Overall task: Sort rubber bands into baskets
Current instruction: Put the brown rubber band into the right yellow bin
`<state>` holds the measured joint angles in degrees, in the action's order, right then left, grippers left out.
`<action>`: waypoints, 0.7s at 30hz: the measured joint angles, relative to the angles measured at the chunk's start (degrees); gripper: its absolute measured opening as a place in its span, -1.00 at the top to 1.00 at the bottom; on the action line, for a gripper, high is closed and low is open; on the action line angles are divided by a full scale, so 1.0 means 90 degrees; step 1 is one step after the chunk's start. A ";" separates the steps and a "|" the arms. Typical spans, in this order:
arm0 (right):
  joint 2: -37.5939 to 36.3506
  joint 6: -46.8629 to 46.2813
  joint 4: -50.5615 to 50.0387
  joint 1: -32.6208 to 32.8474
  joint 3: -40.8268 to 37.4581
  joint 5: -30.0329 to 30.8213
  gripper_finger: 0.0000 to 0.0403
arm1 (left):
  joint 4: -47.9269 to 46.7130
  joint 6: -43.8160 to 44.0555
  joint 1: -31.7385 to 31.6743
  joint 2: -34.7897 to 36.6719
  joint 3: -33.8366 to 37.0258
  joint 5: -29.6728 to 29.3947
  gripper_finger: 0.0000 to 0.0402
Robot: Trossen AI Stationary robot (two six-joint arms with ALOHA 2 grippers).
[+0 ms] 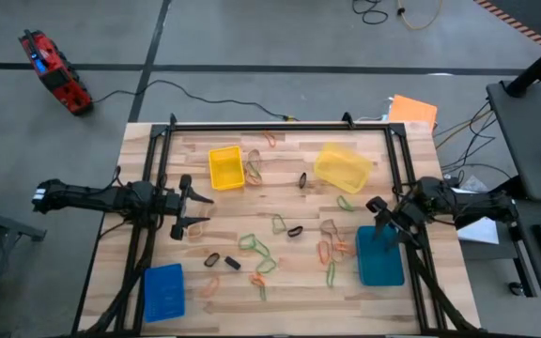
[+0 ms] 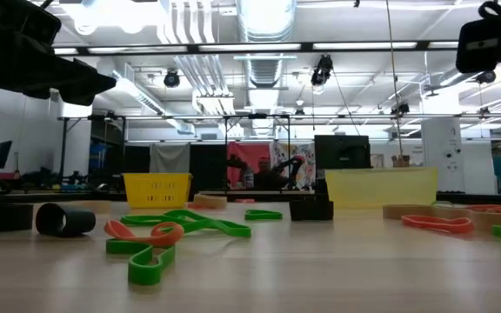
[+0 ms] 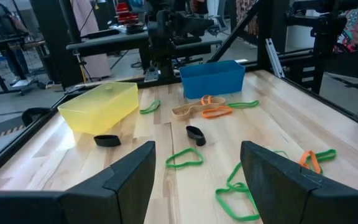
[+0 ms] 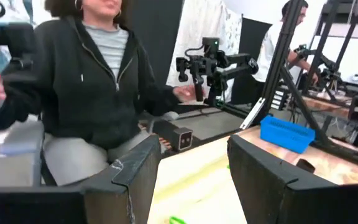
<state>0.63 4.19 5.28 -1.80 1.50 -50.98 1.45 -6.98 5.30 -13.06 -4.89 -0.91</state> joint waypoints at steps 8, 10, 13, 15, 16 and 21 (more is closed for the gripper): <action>-0.0001 -0.2143 0.1325 0.0000 0.0006 0.2462 0.09 | 0.1034 0.2102 0.0000 -0.0001 0.0002 0.0002 -0.09; 0.0012 -0.2416 0.1178 -0.0001 0.0015 0.3339 0.09 | 0.1730 0.2346 0.0000 -0.0007 0.0000 0.0002 -0.09; 0.0180 -0.2668 0.1077 -0.0002 0.0071 0.3809 0.09 | 0.2703 0.2093 0.0000 -0.0006 0.0000 0.0002 -0.09; 0.0322 -0.2686 0.1177 -0.0002 0.0170 0.3837 0.09 | 0.3324 0.1968 0.0000 -0.0027 0.0000 0.0002 -0.09; 0.0394 -0.2687 0.1187 -0.0002 0.0249 0.3853 0.09 | 0.3565 0.1954 0.0000 -0.0029 0.0000 0.0000 -0.09; 0.0997 -0.2644 0.1178 0.0000 0.0831 0.4460 0.09 | 0.4055 0.1695 0.0000 -0.0039 0.0000 -0.0107 -0.09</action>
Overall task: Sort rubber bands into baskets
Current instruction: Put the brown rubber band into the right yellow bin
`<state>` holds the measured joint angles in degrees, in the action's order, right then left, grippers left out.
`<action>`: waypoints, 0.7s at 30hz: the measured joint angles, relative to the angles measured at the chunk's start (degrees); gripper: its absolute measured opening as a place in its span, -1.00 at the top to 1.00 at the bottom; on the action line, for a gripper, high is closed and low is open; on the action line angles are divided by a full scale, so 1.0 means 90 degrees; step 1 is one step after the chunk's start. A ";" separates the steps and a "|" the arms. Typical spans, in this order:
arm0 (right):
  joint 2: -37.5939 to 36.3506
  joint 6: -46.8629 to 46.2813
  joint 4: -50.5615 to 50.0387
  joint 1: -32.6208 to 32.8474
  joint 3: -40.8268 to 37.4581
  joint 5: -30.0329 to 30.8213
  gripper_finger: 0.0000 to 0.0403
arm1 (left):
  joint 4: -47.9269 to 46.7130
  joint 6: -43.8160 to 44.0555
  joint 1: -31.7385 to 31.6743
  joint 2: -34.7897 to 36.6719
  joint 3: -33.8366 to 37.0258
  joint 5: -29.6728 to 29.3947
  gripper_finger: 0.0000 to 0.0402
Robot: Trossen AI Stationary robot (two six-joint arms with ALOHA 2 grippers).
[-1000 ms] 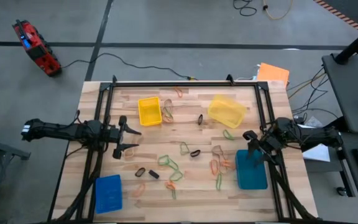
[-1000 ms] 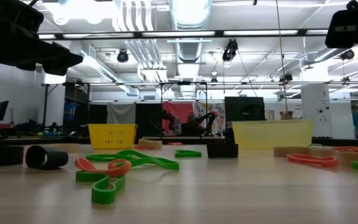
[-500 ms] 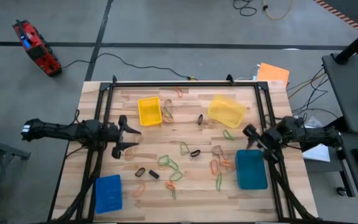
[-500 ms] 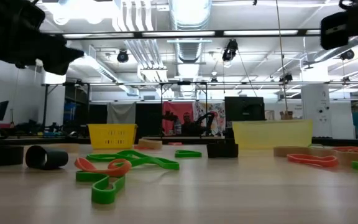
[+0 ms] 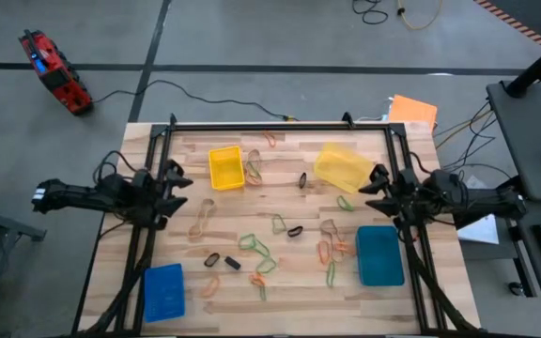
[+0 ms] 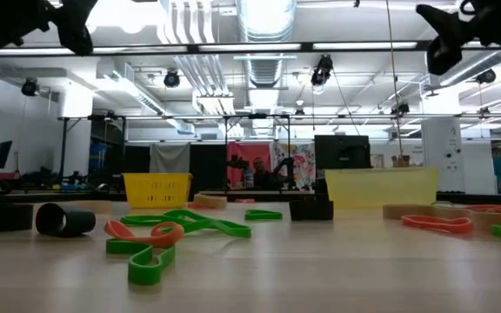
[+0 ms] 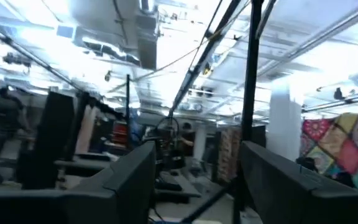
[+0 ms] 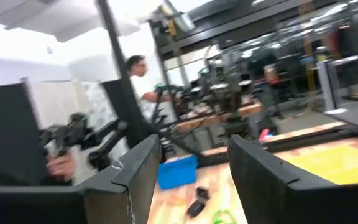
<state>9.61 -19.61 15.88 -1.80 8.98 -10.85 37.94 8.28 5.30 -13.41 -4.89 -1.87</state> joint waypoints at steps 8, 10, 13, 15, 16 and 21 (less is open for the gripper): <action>0.1777 0.0483 -0.0397 0.0000 0.1394 -0.0001 0.09 | -0.0045 -0.0078 0.0000 -0.0223 0.0000 -0.1439 -0.09; 0.2197 0.0584 -0.0867 -0.0005 0.1865 -0.0001 0.09 | -0.0137 -0.0079 0.0000 -0.0373 0.0000 -0.1682 -0.09; 0.2777 0.0523 -0.1443 -0.0037 0.2505 -0.0003 0.09 | -0.0365 -0.0034 0.0000 -0.0635 0.0000 -0.1935 -0.09; 0.3095 0.0447 -0.1761 -0.0062 0.2878 -0.0003 0.09 | -0.0543 0.0115 0.0000 -0.0797 0.0000 -0.2085 -0.09; 0.3249 0.0409 -0.1878 -0.0069 0.3050 -0.0003 0.09 | -0.0648 0.0249 0.0000 -0.0857 0.0000 -0.2172 -0.09; 0.3926 0.0225 -0.2532 -0.0128 0.3852 -0.0007 0.09 | -0.2068 0.1258 0.0000 -0.1168 -0.0245 -0.2235 -0.09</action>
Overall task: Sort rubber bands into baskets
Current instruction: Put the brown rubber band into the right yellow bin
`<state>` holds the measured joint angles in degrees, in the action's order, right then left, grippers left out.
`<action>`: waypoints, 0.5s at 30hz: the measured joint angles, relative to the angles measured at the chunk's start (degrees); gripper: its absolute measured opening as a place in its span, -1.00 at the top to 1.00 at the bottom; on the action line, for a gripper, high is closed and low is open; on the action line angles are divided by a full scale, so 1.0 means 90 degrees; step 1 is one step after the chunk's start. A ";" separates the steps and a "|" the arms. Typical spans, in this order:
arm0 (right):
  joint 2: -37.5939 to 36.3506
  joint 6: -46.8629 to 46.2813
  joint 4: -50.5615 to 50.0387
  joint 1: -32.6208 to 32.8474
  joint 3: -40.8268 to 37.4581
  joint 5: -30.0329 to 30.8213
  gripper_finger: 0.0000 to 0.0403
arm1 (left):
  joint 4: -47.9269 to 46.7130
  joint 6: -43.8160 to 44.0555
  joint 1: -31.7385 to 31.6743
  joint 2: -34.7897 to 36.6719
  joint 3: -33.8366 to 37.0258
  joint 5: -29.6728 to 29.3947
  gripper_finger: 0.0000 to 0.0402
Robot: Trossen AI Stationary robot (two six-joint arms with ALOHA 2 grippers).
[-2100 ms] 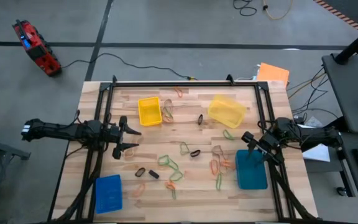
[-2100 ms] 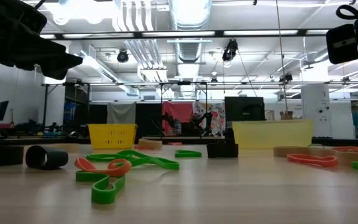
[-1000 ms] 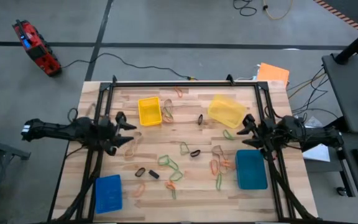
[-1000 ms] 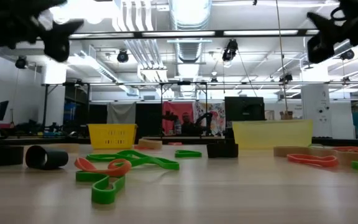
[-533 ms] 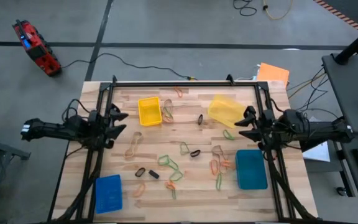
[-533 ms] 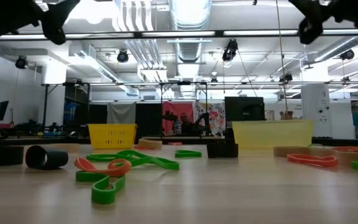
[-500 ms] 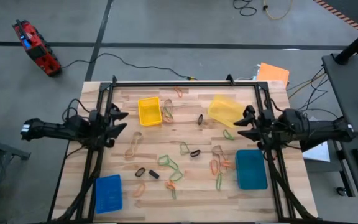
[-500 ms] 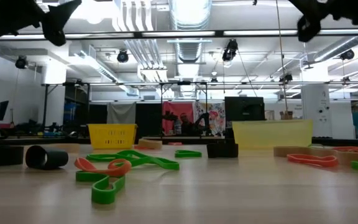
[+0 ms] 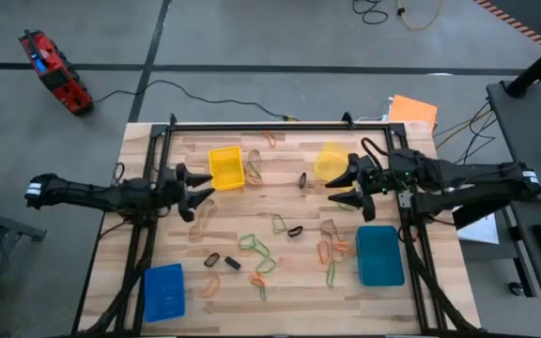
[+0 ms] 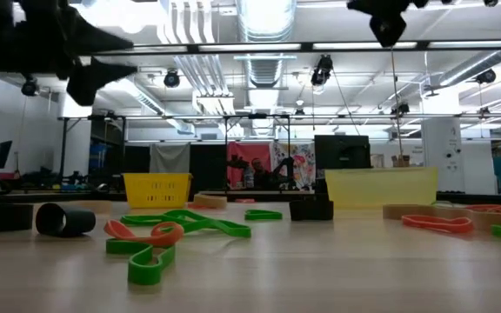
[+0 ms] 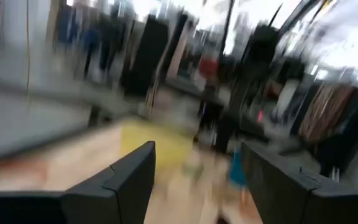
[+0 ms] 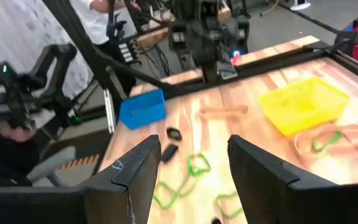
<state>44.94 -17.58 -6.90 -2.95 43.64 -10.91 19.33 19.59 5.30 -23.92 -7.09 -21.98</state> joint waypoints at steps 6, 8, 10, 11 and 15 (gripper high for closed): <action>0.0841 0.0066 -0.0843 -0.0168 0.0792 -0.0004 0.09 | -0.1786 0.0760 0.0000 -0.0973 -0.0916 -0.0012 -0.09; 0.1102 0.0201 -0.1200 -0.0223 0.1111 -0.0011 0.09 | -0.2191 0.0664 0.0000 -0.1294 -0.1217 -0.0025 -0.09; 0.1366 0.0346 -0.1688 -0.0263 0.1376 -0.0115 0.09 | -0.2626 0.0522 0.0000 -0.1576 -0.1514 -0.0129 -0.09; 0.1518 0.0418 -0.1910 -0.0273 0.1483 -0.0185 0.09 | -0.2869 0.0458 0.0000 -0.1708 -0.1651 -0.0154 -0.09; 0.2047 0.0821 -0.2539 -0.0273 0.1866 -0.0694 0.09 | -0.3603 0.0404 0.0005 -0.2170 -0.2123 -0.0169 -0.09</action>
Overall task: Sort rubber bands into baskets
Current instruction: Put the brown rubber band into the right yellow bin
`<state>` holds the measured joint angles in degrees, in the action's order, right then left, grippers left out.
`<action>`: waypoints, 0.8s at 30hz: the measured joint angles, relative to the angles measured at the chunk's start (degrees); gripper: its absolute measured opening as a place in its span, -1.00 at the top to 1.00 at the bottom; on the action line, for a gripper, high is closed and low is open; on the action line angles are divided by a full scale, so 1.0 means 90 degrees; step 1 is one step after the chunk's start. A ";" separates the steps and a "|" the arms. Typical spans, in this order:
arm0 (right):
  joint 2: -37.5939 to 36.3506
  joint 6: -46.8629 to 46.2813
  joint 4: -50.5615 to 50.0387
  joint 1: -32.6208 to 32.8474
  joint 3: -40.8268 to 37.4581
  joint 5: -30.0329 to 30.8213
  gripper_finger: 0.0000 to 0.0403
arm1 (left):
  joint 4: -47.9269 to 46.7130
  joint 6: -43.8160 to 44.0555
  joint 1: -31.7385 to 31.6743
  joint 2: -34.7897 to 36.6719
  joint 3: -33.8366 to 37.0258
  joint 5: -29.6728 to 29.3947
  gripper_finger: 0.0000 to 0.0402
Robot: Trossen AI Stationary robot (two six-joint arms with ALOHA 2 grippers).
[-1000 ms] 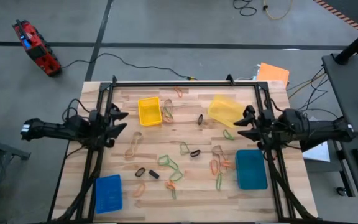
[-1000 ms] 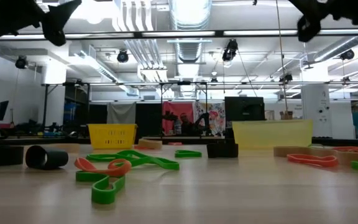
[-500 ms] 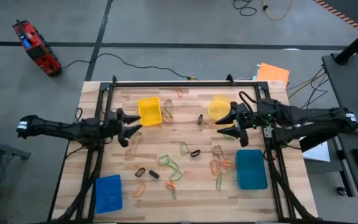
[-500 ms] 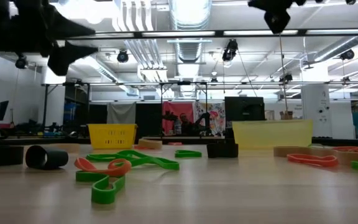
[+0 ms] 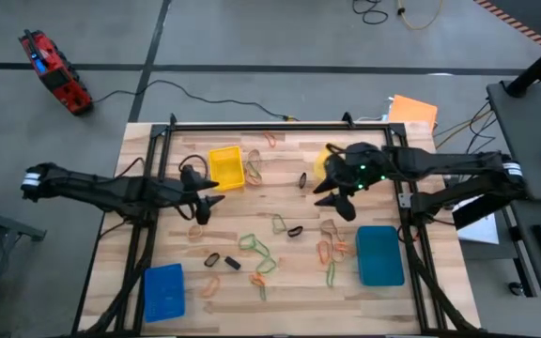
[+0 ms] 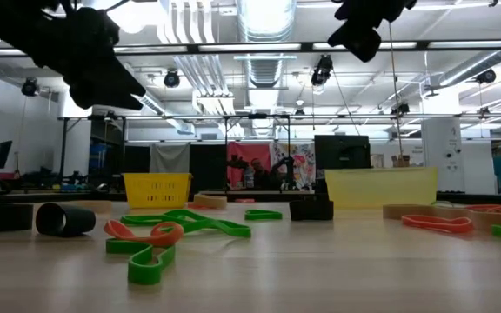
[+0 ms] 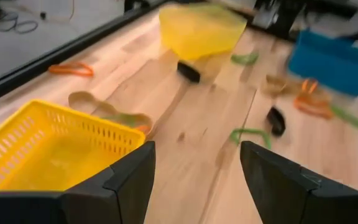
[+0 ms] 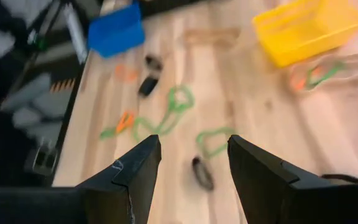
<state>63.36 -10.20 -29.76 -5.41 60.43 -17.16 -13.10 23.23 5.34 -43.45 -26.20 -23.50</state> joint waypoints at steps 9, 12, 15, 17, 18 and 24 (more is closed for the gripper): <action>0.1106 0.0654 -0.0786 0.0000 0.0716 -0.0273 0.09 | -0.1211 -0.0382 0.0007 -0.0657 -0.0860 -0.0503 -0.09; 0.1464 0.0799 -0.0840 0.0000 0.0914 -0.0265 0.09 | -0.1318 -0.1177 0.0038 -0.0755 -0.0977 -0.0484 -0.09; 0.1768 0.0923 -0.0857 0.0000 0.1075 -0.0360 0.09 | -0.1308 -0.1972 0.0054 -0.0778 -0.0974 -0.0316 -0.09; 0.1982 0.1171 -0.0888 0.0000 0.1161 -0.0677 0.09 | -0.1161 -0.2317 0.0053 -0.0751 -0.0901 -0.0200 -0.09; 0.2070 0.1352 -0.0923 0.0000 0.1189 -0.0782 0.09 | -0.1031 -0.2434 0.0053 -0.0737 -0.0855 -0.0099 -0.09; 0.2609 0.1564 -0.0976 0.0000 0.1505 -0.0808 0.09 | -0.0393 -0.2496 0.0090 -0.0672 -0.0653 0.0301 -0.09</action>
<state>86.84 3.88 -38.54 -5.41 73.98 -24.44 -16.64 0.76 6.16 -49.50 -32.07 -20.79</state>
